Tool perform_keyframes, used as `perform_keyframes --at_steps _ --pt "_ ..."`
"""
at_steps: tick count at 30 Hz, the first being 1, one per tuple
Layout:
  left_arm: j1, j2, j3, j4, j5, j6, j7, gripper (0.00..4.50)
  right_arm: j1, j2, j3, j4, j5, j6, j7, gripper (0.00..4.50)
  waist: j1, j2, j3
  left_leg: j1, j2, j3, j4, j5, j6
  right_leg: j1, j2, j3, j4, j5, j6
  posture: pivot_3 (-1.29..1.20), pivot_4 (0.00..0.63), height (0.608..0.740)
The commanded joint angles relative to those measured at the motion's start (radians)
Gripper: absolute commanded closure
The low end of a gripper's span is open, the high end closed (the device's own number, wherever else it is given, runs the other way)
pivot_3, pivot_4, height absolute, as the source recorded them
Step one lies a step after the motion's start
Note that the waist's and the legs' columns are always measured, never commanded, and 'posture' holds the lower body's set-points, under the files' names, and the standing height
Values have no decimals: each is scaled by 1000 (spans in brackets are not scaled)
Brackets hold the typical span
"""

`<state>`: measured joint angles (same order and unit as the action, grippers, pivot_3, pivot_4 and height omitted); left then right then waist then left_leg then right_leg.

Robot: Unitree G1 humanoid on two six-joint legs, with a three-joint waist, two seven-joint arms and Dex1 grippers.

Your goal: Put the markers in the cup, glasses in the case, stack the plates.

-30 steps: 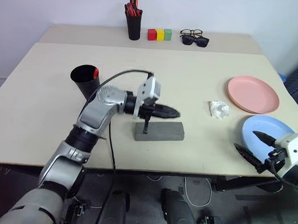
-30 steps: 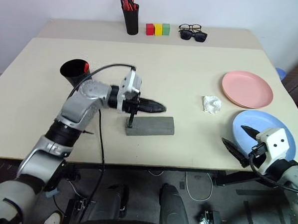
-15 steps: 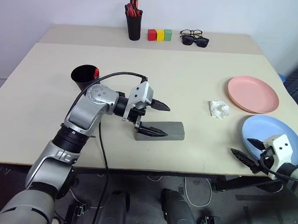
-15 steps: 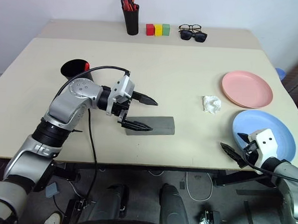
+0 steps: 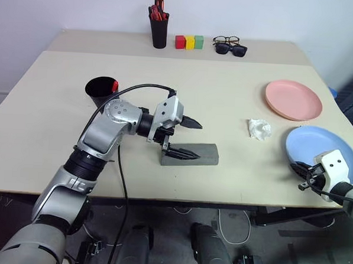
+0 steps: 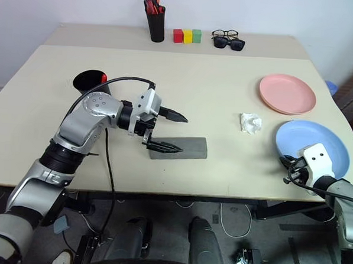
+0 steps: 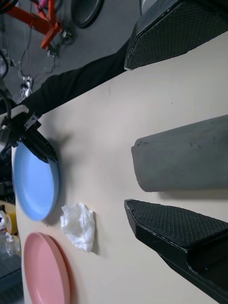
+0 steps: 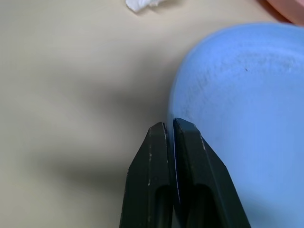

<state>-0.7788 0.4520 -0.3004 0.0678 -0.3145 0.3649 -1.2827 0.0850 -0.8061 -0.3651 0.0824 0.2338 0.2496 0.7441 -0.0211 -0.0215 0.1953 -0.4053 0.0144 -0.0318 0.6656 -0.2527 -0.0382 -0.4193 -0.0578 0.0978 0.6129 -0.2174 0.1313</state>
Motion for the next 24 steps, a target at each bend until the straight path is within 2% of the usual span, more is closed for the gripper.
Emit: perform_keyframes --at_steps 1,6,9,11,14,17,24 --pt "-9 -4 16 -23 -1 -18 5 0 18 -8 -8 23 -39 -40 -25 4486 0 0 0 0 0 0 0 0 0 0 0 0 0 0 0 0 150 740" --pt "-11 -16 16 -11 0 -25 13 0 36 -15 -49 -70 -33 -47 -50 4486 2 0 0 0 0 0 0 0 0 0 0 0 0 0 0 0 150 740" --pt "-11 -23 21 -11 -4 -19 23 0 -21 -38 -50 -63 -53 -95 -68 4486 -1 1 0 -1 0 0 0 0 0 0 0 0 0 0 0 0 150 740" --pt "-10 -26 21 -11 -4 -20 27 0 -110 -61 -28 -7 -74 -143 -68 4486 -10 1 1 0 0 0 0 0 0 -1 0 0 0 0 0 0 150 740" --pt "-8 -31 25 -13 -4 -18 40 0 -271 -89 30 136 -109 -224 -47 4486 -27 3 1 0 0 1 0 0 0 -1 0 1 0 0 0 0 150 740" --pt "-1 -33 34 -24 -4 -7 65 0 -489 -96 114 369 -155 -324 -16 4486 -36 2 1 2 0 1 -1 0 0 0 1 1 2 1 0 0 150 740" --pt "44 3 70 -118 -21 59 131 0 -948 -44 284 924 -292 -548 -17 4486 -50 3 2 1 0 0 -4 0 0 -1 1 1 1 1 3 0 150 740"
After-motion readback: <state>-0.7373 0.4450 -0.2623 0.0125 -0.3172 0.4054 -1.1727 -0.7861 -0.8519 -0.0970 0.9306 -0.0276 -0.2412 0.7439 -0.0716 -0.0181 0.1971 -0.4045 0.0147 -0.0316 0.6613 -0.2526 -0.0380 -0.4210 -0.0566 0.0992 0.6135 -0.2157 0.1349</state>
